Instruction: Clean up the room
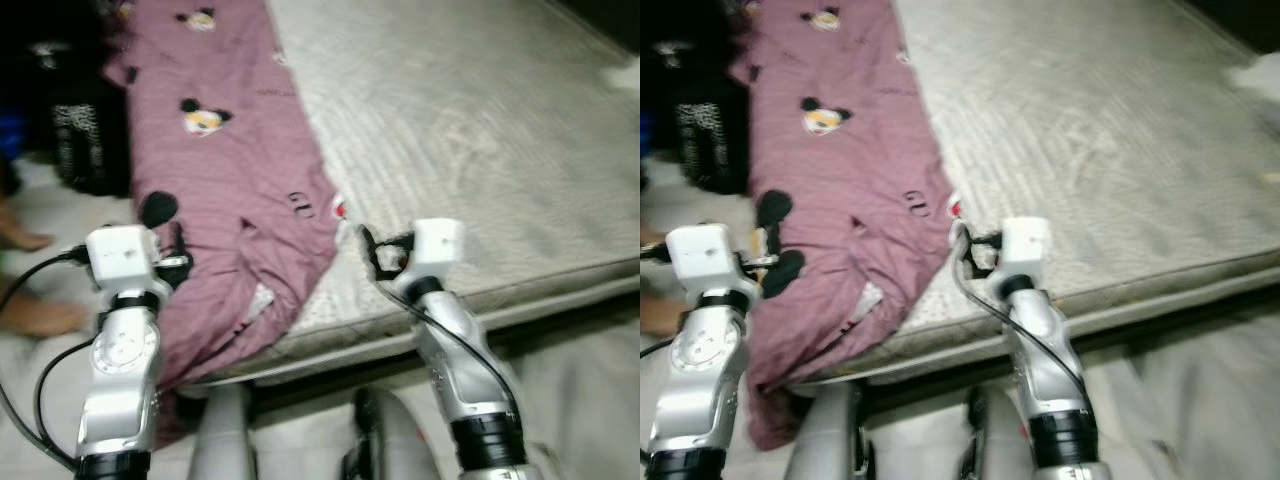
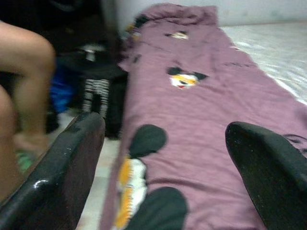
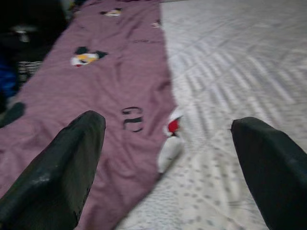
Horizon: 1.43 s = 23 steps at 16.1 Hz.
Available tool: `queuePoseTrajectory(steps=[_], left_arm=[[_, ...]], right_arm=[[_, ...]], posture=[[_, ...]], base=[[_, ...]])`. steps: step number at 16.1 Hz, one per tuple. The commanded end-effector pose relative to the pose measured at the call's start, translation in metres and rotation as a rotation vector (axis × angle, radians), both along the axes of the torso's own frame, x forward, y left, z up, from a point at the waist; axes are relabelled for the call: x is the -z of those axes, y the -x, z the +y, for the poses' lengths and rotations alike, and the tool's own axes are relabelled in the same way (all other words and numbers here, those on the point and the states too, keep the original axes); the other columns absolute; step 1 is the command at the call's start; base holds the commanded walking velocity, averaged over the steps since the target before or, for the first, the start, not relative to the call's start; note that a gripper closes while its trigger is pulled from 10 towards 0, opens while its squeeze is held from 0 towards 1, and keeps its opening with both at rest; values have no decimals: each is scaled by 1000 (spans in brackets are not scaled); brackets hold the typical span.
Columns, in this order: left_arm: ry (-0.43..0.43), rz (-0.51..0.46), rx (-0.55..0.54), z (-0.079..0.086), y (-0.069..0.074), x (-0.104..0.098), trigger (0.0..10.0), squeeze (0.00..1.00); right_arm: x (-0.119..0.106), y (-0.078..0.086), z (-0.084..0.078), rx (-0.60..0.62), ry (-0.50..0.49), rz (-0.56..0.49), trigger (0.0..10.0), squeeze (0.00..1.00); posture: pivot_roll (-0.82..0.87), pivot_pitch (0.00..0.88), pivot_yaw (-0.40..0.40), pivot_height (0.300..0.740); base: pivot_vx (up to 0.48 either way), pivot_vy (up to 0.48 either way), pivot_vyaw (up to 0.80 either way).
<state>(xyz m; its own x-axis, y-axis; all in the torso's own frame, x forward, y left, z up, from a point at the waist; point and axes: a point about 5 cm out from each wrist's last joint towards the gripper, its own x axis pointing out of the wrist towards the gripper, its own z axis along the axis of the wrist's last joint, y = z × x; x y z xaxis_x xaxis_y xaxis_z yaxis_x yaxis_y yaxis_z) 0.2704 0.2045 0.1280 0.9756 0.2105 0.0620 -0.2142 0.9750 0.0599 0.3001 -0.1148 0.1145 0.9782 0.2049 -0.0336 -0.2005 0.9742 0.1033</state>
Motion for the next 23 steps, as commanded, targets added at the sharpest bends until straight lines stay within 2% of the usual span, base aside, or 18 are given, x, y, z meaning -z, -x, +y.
queuePoseTrajectory(steps=[1,4,7,11,13,16,19,22,23], left_arm=[[9,8,9,-6,0,1,10000,0],[15,26,20,-10,-4,5,10000,0],[22,32,31,-14,-13,3,10000,0],[37,57,43,-19,-20,6,10000,0],[73,80,55,-30,-31,12,10000,0],[92,98,73,-39,-37,15,10000,0],[106,169,98,-44,-46,26,10000,0],[109,179,88,-43,-53,27,10000,0],[109,177,86,-43,-55,27,10000,0]], right_arm=[[2,4,-15,44,10,8,10000,0],[4,7,-24,83,12,17,10000,0],[8,11,-21,66,9,40,10000,0],[8,15,-20,78,-2,38,10000,0],[6,16,-21,82,-3,42,10000,0],[4,17,-24,90,4,46,10000,0],[2,19,-43,117,53,54,10000,0],[3,26,-62,147,78,59,10000,0],[3,26,-64,148,77,61,10000,0]], posture=[[38,107,-35,601],[27,116,-37,601],[38,145,-29,601],[28,162,-20,561],[12,174,-25,536],[-2,187,-30,521],[-18,199,-33,521],[-29,204,-34,511],[-35,205,-35,506]], base=[[0,0,0],[0,0,0],[0,0,0],[0,0,0],[0,0,0],[0,0,0],[0,0,0],[0,0,0],[0,0,0]])
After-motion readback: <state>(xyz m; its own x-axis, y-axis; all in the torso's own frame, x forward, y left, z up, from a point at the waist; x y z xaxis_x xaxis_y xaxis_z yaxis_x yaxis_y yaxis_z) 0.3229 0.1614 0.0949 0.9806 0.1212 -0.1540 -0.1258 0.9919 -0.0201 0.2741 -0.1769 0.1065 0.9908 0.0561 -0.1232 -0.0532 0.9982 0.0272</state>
